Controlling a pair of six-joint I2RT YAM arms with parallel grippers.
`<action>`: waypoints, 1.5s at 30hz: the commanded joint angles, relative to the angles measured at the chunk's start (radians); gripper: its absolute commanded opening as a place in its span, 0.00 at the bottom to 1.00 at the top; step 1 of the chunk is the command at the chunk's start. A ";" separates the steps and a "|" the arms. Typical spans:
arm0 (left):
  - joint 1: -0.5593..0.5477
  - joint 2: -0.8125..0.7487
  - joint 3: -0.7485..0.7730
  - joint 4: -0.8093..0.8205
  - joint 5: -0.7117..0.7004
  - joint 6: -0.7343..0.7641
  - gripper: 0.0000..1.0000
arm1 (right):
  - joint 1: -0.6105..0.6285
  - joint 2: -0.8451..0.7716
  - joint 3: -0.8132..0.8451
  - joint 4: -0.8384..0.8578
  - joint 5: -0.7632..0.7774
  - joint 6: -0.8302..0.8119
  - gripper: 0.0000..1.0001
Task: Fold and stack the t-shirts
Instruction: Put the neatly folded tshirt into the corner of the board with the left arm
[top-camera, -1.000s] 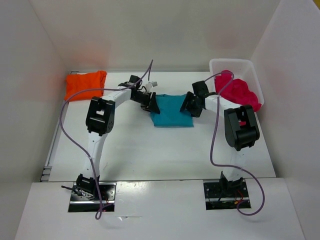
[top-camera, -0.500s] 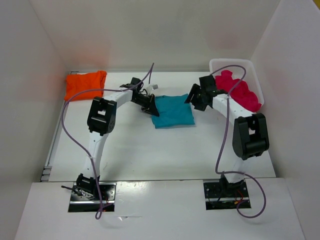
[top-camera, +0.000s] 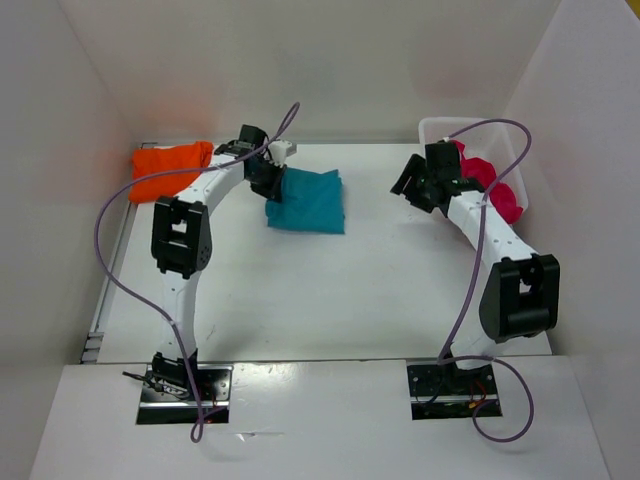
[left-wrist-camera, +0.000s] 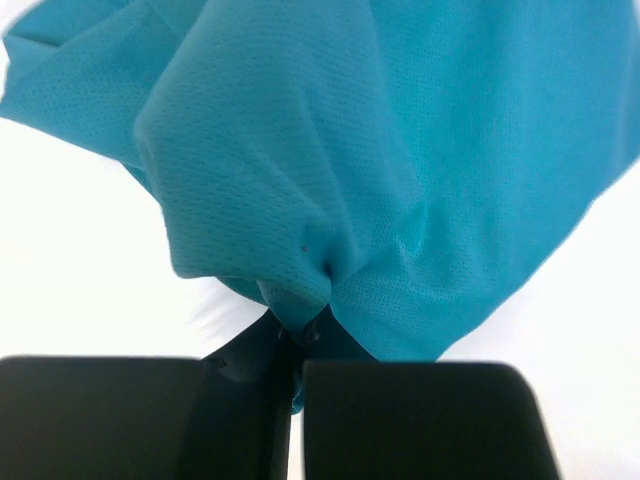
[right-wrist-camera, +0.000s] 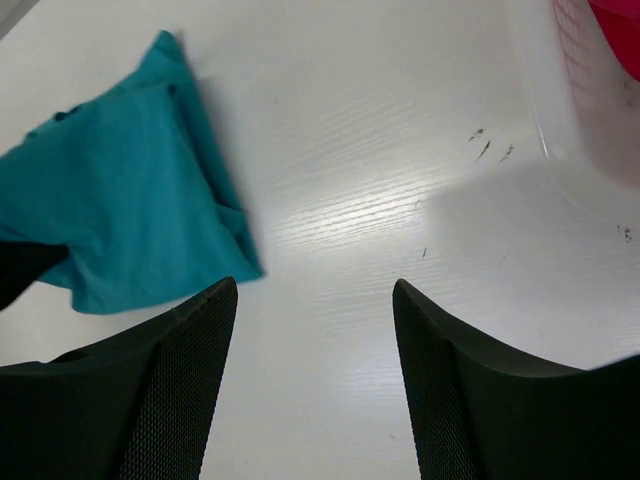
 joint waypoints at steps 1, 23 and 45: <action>0.041 -0.079 0.050 -0.032 -0.256 0.130 0.00 | 0.001 -0.050 -0.021 -0.018 0.034 -0.024 0.69; 0.242 -0.108 0.149 0.146 -0.743 0.442 0.00 | 0.001 -0.080 -0.052 -0.018 0.043 -0.042 0.69; 0.454 0.332 0.787 -0.167 -0.643 0.339 0.04 | 0.001 -0.038 -0.004 -0.038 0.024 -0.071 0.69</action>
